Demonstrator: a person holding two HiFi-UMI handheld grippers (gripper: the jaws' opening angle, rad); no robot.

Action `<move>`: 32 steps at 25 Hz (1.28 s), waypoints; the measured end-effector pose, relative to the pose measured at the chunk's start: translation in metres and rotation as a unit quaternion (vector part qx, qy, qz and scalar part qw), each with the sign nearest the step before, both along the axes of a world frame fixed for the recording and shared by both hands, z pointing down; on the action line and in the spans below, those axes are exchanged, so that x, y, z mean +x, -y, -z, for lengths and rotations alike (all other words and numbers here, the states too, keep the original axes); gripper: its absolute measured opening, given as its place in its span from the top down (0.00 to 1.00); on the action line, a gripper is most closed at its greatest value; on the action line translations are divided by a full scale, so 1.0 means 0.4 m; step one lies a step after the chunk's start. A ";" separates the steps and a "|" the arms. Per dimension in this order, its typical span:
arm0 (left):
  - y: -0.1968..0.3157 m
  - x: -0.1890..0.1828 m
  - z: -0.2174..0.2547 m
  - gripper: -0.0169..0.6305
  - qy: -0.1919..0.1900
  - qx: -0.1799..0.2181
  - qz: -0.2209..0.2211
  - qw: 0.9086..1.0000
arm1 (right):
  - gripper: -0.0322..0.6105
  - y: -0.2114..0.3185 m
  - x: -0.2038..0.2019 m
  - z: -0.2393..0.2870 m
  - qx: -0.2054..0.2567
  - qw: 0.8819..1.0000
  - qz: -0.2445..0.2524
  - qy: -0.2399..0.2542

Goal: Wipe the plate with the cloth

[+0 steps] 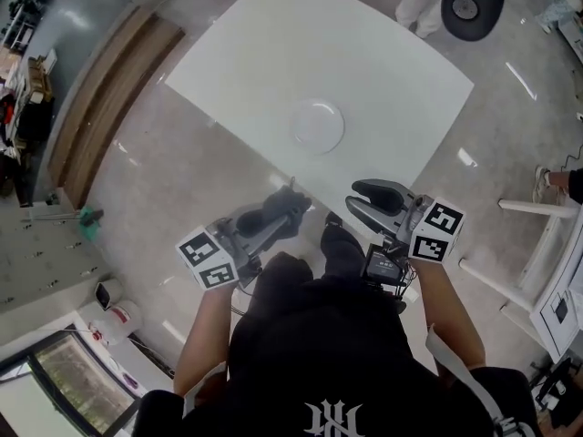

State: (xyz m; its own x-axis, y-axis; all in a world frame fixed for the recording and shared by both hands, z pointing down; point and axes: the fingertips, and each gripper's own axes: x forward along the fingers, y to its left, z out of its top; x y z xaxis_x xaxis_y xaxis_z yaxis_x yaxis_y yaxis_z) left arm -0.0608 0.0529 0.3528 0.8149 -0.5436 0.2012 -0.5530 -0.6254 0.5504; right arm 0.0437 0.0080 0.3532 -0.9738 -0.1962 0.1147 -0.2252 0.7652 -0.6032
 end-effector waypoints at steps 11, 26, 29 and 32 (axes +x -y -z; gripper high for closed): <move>0.327 -0.027 -0.116 0.90 0.060 -0.022 -0.021 0.998 | 0.75 0.373 -0.018 -0.212 -0.088 0.991 -0.043 -0.088; 0.614 0.026 -0.349 0.90 0.195 0.013 -0.153 0.969 | 0.77 0.575 -0.067 -0.530 -0.289 0.941 -0.063 -0.161; 0.620 0.043 -0.370 0.90 0.217 0.025 -0.179 0.959 | 0.77 0.576 -0.076 -0.549 -0.313 0.932 -0.053 -0.177; 0.624 0.050 -0.397 0.90 0.248 0.038 -0.200 0.947 | 0.83 0.580 -0.087 -0.567 -0.331 0.924 -0.042 -0.184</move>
State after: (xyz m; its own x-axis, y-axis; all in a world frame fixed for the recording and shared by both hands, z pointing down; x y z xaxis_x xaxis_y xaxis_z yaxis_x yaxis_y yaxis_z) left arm -0.0407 -0.1969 0.5115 0.7744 -0.2397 0.5855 -0.4423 -0.8669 0.2301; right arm 0.0089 -0.2240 0.5799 -0.8290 -0.0378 0.5579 -0.5511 0.2251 -0.8035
